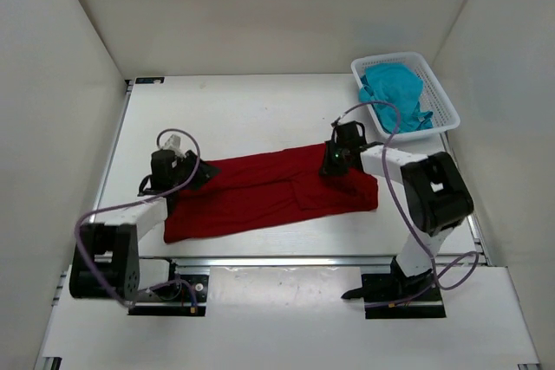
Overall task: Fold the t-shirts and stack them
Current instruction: Rotate the tshirt 90 degrees
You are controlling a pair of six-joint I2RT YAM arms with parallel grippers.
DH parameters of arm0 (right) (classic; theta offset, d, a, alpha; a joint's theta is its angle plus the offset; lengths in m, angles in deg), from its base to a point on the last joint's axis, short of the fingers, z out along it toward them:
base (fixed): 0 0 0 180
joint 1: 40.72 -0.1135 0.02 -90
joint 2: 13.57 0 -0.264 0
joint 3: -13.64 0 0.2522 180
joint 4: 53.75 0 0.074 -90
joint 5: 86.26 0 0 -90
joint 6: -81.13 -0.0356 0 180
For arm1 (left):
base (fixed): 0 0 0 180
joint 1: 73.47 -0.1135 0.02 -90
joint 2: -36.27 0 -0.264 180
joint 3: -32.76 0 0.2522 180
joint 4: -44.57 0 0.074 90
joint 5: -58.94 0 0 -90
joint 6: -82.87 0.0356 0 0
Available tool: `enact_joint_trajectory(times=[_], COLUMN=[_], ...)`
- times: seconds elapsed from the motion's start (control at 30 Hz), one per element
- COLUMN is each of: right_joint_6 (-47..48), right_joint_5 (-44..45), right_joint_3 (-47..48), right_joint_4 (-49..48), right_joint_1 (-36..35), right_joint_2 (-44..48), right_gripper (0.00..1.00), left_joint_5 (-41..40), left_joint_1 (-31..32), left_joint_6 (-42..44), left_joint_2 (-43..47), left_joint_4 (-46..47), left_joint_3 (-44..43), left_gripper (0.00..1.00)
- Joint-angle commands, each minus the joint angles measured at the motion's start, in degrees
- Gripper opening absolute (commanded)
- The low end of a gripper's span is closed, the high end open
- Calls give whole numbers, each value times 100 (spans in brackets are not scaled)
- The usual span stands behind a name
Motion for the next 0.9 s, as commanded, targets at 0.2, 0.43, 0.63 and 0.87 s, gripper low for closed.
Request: enact_joint_trajectory(times=[0.2,0.43,0.63,0.87], right_joint_6=[364,224,1182,807], right_joint_5=[-896,-2216,-1609,-1099], right_joint_3=[4492,8441,8046,4322], right_joint_4=[1448,2247,2032,660], right_joint_1=[-76,108,-146,-743], right_joint_2=[-2999,-5153,-2944,-247], right_gripper=[0,0,31,39], left_joint_5=[-704,-738,-739,-739], left_joint_1=[834,1036,1204,1063], left_joint_6=[1186,1440,1160,1238], left_joint_2=[1518,1563,1554,1923], left_joint_4=[-1483,-2221,-2047,-2186], left_joint_3=[-701,-1017,-939,-710], left_gripper=[42,42,42,42])
